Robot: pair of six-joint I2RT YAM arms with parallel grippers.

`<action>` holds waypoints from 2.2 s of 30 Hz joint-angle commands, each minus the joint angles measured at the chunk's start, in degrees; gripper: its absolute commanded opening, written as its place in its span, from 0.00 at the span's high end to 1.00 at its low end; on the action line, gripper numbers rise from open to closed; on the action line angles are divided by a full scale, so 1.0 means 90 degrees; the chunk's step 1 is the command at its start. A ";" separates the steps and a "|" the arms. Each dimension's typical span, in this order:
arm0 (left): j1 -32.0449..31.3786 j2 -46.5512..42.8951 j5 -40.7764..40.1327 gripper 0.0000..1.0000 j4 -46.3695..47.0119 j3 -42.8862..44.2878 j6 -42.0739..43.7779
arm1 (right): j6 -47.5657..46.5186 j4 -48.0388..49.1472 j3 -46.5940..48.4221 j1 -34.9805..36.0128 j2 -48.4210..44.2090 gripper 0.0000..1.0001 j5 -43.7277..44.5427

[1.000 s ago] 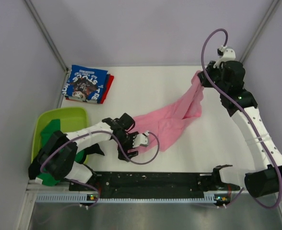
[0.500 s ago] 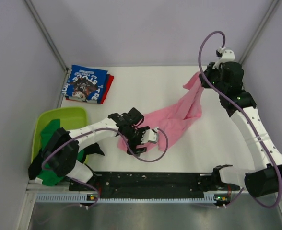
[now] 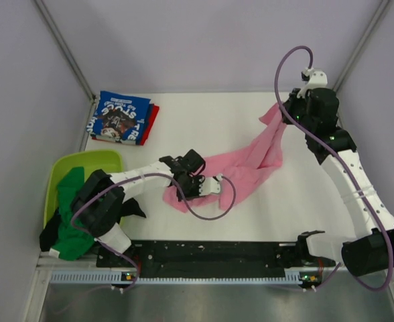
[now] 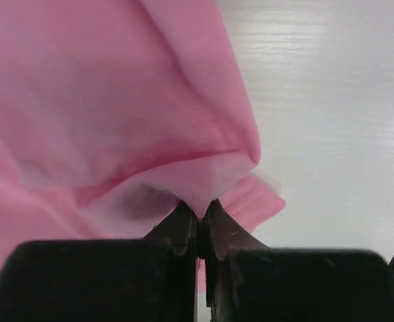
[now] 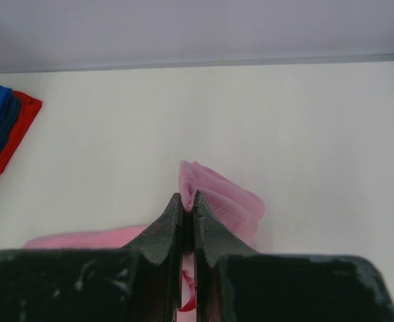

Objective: Fold and stack the t-shirts
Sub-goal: Flatten out the tshirt

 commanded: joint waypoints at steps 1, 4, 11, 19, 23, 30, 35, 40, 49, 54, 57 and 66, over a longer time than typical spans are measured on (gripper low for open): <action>0.0515 -0.0846 -0.0726 1.00 -0.0237 0.0869 -0.0258 | -0.0119 0.0339 0.0188 0.0011 -0.0149 1.00 0.0101; 0.1480 -0.1159 -0.0825 1.00 -0.0374 0.1903 -0.0453 | -0.0187 0.0348 0.0548 -0.0008 -0.0090 1.00 0.0198; 0.3133 -0.1004 -0.1303 1.00 -0.0189 0.4968 -0.0590 | -0.0616 0.0212 0.3230 -0.0418 0.0905 1.00 0.0335; 0.3632 -0.1743 -0.1110 1.00 -0.0277 0.5240 -0.0240 | -0.0442 -0.0149 0.3033 -0.0418 0.0244 1.00 -0.0271; 0.3632 -0.2837 0.0624 1.00 -0.0743 0.3036 0.0607 | -0.0169 -0.0159 0.1315 -0.0409 -0.0508 1.00 -0.0797; 0.1742 -0.2830 0.1715 0.30 -0.4711 0.0425 0.2987 | 0.1570 -0.0062 -0.1294 -0.0418 -0.0287 1.00 -0.2251; 0.1611 -0.2771 0.1415 0.27 -0.3554 0.0791 0.1700 | 0.1493 -0.0013 -0.1931 -0.0409 -0.0139 1.00 -0.1981; 0.2469 -0.1798 0.0884 0.29 -0.1694 0.1787 -0.0188 | 0.1317 -0.0023 -0.1970 -0.0409 -0.0139 1.00 -0.1619; 0.3612 0.2060 0.1364 0.31 -0.2680 0.4688 -0.0931 | 0.1092 -0.0023 -0.2009 -0.0409 0.0066 1.00 -0.1257; 0.3808 0.3156 0.0428 0.35 -0.2241 0.5549 -0.1196 | 0.1024 -0.0013 -0.1912 -0.0418 0.0261 1.00 -0.1345; 0.3799 0.3400 0.0162 0.35 -0.2054 0.5578 -0.1089 | 0.1004 -0.0013 -0.1892 -0.0409 0.0369 1.00 -0.1384; 0.3341 0.3411 0.0847 0.39 -0.2339 0.4877 -0.0405 | 0.0907 -0.0013 -0.1892 -0.0409 0.0418 1.00 -0.1257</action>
